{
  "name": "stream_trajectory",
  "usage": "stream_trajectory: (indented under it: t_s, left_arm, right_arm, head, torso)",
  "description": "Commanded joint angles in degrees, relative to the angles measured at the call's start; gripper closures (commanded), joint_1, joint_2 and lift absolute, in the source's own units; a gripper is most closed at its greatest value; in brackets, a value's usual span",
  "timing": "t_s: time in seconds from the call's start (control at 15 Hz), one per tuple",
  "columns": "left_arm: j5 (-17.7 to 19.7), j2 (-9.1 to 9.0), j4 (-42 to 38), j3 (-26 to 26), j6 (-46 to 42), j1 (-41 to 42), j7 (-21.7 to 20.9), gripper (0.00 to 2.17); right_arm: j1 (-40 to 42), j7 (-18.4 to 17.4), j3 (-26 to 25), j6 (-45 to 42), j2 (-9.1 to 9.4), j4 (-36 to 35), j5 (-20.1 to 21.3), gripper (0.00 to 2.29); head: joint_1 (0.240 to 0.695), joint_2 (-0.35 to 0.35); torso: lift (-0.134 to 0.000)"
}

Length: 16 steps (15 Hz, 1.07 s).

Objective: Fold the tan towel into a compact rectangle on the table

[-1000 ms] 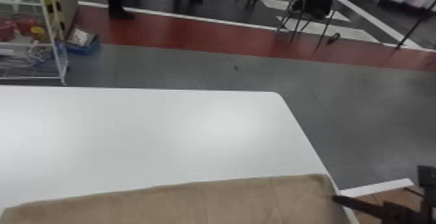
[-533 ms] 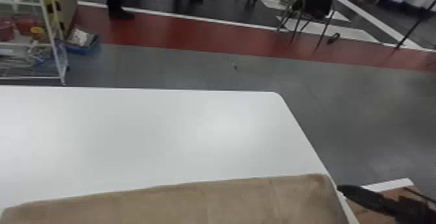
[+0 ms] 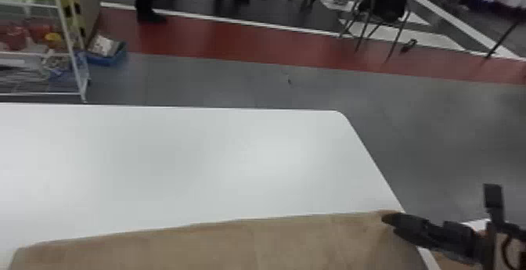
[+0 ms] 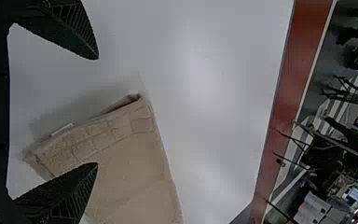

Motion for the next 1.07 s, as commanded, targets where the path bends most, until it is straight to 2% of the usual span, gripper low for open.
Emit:
stream_trajectory:
  t_s: [0.0, 0.33, 0.53, 0.6, 0.73, 0.87, 0.93, 1.0]
  left_arm:
    - [0.1, 0.04, -0.3, 0.1, 0.0, 0.4, -0.1, 0.07]
    - [0.8, 0.13, -0.3, 1.4, -0.2, 0.5, -0.1, 0.07]
    - [1.0, -0.04, -0.8, 1.0, 0.0, 0.4, 0.1, 0.07]
    - [1.3, -0.22, -1.5, 1.1, 0.5, 0.4, 0.5, 0.07]
    - [2.1, -0.75, -3.1, 1.4, 6.5, 0.4, 2.0, 0.07]
    - [4.1, -0.66, -3.8, 1.9, 16.5, -0.1, 2.3, 0.07]
    - [5.5, -0.66, -4.3, 1.9, 24.6, -0.5, 3.1, 0.08]
    - [6.4, -0.66, -4.6, 1.5, 27.0, -0.7, 4.1, 0.1]
  right_arm:
    - [-2.7, -0.5, 2.1, -0.2, 0.03, 2.2, 1.9, 0.19]
    - [-0.4, -0.6, 1.9, -0.5, -1.03, 2.4, 4.1, 0.19]
    - [0.5, -0.5, -0.8, -0.5, -1.03, 1.5, 2.6, 0.19]
    - [1.2, -0.4, -3.2, -0.4, -0.94, 0.5, 0.7, 0.19]
    - [2.3, -0.3, -7.6, 0.5, -0.85, -1.0, -4.6, 0.19]
    - [2.7, -0.1, -10.4, 0.3, -0.85, -1.3, -6.7, 0.18]
    - [2.8, -0.1, -10.9, 0.0, -0.85, -1.3, -7.0, 0.18]
    - [3.1, -0.1, -11.1, -0.9, -0.85, -1.3, -7.1, 0.18]
  head:
    - [0.695, -0.302]
    - [0.695, -0.292]
    - [0.695, -0.312]
    - [0.695, -0.328]
    - [0.695, -0.342]
    - [0.695, -0.35]
    - [0.695, -0.35]
    - [0.695, -0.35]
  torso:
    - [-0.123]
    - [-0.123]
    - [-0.123]
    - [-0.123]
    - [-0.123]
    - [-0.123]
    - [-0.123]
    - [-0.123]
